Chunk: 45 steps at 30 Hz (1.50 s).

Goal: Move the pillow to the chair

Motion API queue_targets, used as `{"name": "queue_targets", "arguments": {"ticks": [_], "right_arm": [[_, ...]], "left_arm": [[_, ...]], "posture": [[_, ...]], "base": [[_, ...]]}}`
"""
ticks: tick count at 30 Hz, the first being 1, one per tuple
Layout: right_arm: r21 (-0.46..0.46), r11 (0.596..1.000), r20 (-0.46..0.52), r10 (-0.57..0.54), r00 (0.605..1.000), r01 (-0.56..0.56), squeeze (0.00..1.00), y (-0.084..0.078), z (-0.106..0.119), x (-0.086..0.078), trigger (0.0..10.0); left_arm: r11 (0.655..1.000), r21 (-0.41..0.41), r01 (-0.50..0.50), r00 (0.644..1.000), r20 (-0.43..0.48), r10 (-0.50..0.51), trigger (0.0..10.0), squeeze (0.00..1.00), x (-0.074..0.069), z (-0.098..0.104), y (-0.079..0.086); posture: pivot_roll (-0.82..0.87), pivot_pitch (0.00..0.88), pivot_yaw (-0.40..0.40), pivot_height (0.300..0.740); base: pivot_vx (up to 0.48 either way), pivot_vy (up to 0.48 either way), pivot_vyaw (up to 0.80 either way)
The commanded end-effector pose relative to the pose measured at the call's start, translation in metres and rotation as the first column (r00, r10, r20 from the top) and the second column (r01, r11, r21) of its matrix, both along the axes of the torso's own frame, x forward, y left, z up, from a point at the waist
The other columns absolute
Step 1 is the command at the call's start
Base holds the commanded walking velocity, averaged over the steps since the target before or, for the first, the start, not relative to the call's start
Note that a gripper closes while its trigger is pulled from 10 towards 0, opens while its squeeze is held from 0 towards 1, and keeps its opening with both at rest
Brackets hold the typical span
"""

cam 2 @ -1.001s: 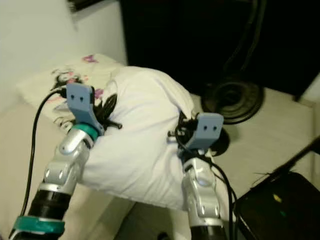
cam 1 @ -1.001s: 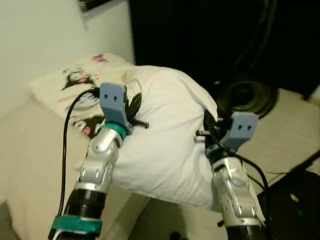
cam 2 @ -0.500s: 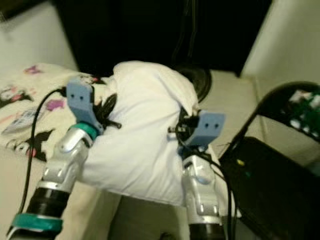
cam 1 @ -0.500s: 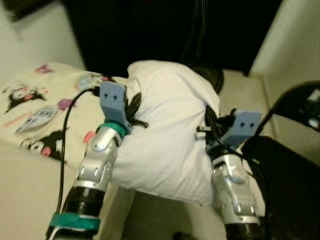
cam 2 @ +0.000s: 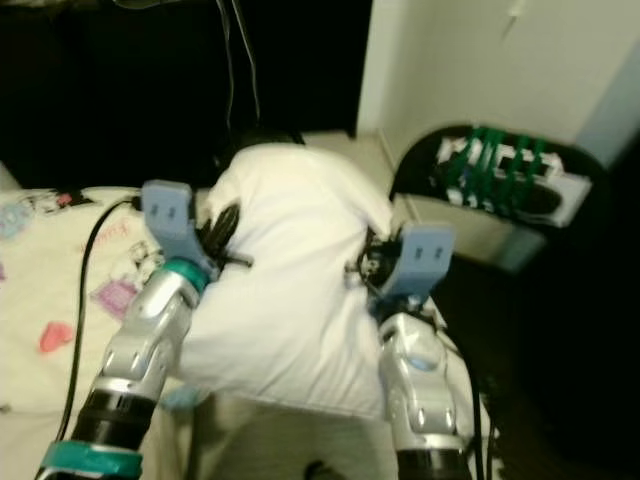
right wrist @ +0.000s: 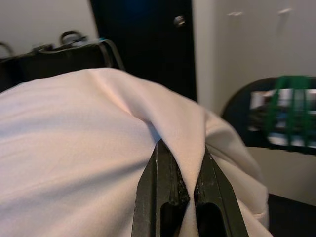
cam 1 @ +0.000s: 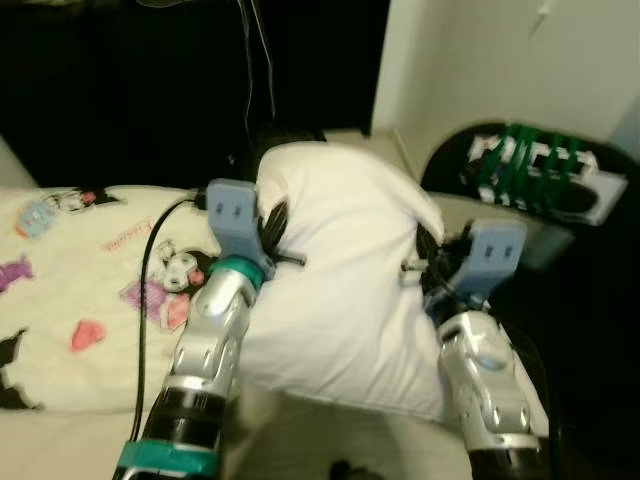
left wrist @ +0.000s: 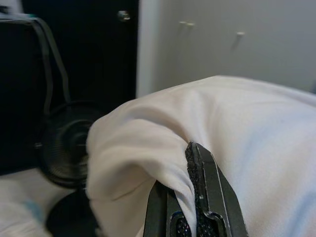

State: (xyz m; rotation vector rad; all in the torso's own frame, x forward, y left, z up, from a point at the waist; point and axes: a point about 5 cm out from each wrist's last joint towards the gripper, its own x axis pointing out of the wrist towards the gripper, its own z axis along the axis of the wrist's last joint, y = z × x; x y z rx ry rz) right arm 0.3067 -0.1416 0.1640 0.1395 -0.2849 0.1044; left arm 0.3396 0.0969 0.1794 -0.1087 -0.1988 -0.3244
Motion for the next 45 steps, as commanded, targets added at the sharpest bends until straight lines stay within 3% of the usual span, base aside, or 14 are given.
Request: {"name": "queue_targets", "arguments": {"ticks": [1, 12, 19, 28, 33, 45], "right_arm": [[0.004, 0.999, 0.053, 0.037, 0.998, -0.038, 0.00, 0.008, 0.010, -0.001, 10.0], [0.009, 0.999, 0.038, 0.035, 0.999, -0.036, 0.00, 0.007, 0.008, -0.003, 10.0], [0.005, 1.000, 0.018, 0.025, 1.000, -0.025, 0.00, 0.004, 0.004, -0.006, 10.0], [0.003, 1.000, -0.015, 0.031, 0.999, -0.031, 0.00, 0.003, -0.002, -0.008, 10.0], [-0.039, 0.997, -0.053, 0.064, 0.997, -0.066, 0.00, 0.007, -0.009, -0.010, 10.0], [-0.019, 0.998, -0.059, 0.052, 0.997, -0.053, 0.00, 0.003, -0.011, -0.012, 10.0]], "left_arm": [[1.000, -0.005, 0.017, 0.998, 0.052, -0.016, 10.0, 0.00, -0.001, 0.008, -0.003], [1.000, -0.018, 0.018, 1.000, 0.023, -0.018, 10.0, 0.00, -0.001, 0.006, -0.002], [0.997, 0.025, 0.071, 0.997, -0.020, -0.071, 10.0, 0.00, -0.005, -0.003, -0.012], [0.998, 0.039, 0.049, 0.999, -0.020, -0.048, 10.0, 0.00, -0.005, -0.005, -0.013], [0.999, 0.018, 0.026, 0.999, -0.032, -0.026, 10.0, 0.00, -0.004, -0.008, -0.012], [0.998, 0.007, 0.070, 0.997, -0.025, -0.069, 10.0, 0.00, -0.009, -0.009, -0.016]], "posture": [[-0.04, 0.000, 0.071, 0.740], [-0.04, 0.000, 0.075, 0.740], [-0.05, 0.010, 0.079, 0.740], [-0.05, 0.016, 0.077, 0.740], [-0.06, 0.020, 0.077, 0.740], [-0.05, 0.030, 0.070, 0.740]], "base": [[0.000, 0.000, -0.80], [0.000, 0.000, -0.80], [0.000, 0.000, -0.80], [0.000, 0.000, -0.77], [0.000, 0.000, 0.00], [0.000, 0.000, 0.00]]}}
